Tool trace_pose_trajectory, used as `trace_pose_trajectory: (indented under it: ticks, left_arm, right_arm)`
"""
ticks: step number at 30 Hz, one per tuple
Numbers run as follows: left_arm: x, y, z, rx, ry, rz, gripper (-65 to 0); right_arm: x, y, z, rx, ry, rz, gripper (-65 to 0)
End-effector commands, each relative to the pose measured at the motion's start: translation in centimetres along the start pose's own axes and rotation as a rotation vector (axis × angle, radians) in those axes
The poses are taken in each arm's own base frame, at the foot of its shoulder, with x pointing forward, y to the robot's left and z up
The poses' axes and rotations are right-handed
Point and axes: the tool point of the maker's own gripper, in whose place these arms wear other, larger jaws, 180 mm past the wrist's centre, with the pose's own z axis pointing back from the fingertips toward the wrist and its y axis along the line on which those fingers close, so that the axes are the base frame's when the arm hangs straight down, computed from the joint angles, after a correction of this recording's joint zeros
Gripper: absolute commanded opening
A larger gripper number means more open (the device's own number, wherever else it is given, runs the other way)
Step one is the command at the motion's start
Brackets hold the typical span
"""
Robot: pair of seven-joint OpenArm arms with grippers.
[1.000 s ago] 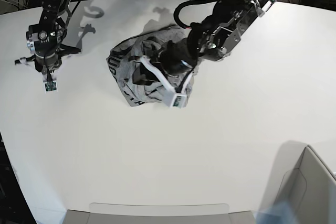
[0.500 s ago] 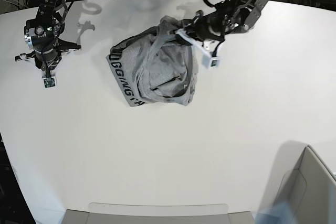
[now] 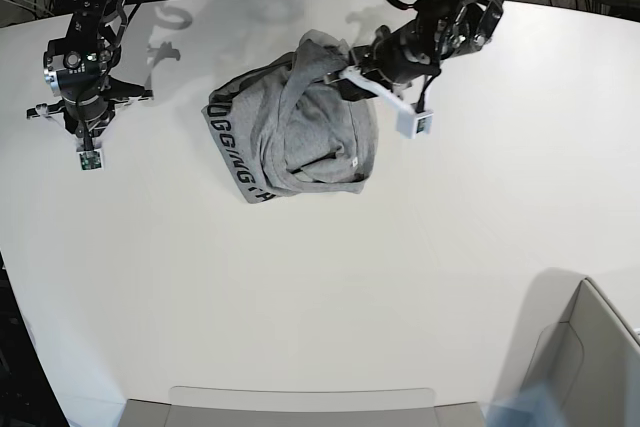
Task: Fold the T-shirt properly
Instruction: 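Grasp the bundle edge with the left gripper and tuck it under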
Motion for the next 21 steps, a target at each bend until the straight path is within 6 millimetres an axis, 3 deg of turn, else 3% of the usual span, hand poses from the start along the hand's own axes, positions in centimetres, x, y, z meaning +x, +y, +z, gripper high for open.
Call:
trace_pose_trajectory:
  ticks: [1,3,5,9,12,17,19,21]
  left_arm:
    - [1.7,-2.3,0.0,-0.057,-0.051,-0.053,-63.7]
    - [1.2,-4.5,-0.8,-0.093,-0.01,-0.138,-63.7]
    - [1.1,-5.1,-1.6,-0.082,0.009,-0.208,-63.7]
    - [-0.3,-2.4,-3.3,0.012,0.066,-0.219,-63.7]
    - [-3.2,1.5,-4.1,0.109,0.149,-0.178,-63.7]
    - [-3.9,7.1,-2.0,0.257,0.108,-0.115,-63.8]
    - [-3.0,7.6,-0.8,0.28,0.052,-0.107,-63.8]
    - [-2.0,6.5,0.1,0.254,0.009,-0.116,-63.7]
  right_arm:
    - [1.1,-1.9,0.5,-0.035,-0.047,-0.037,-65.0]
    - [0.7,-2.9,0.8,-0.011,-0.068,-0.12,-65.0]
    - [0.6,-3.9,1.0,-0.002,-0.088,-0.161,-65.0]
    - [-0.1,-4.8,1.1,0.001,-0.077,-0.148,-65.0]
    - [-0.6,-5.1,0.7,0.0,-0.057,-0.151,-65.0]
    - [-0.5,-5.3,0.6,-0.002,-0.055,-0.143,-65.0]
    - [-0.4,-5.2,0.5,0.0,-0.058,-0.146,-65.0]
    - [-0.3,-5.2,0.5,0.001,-0.059,-0.147,-65.0]
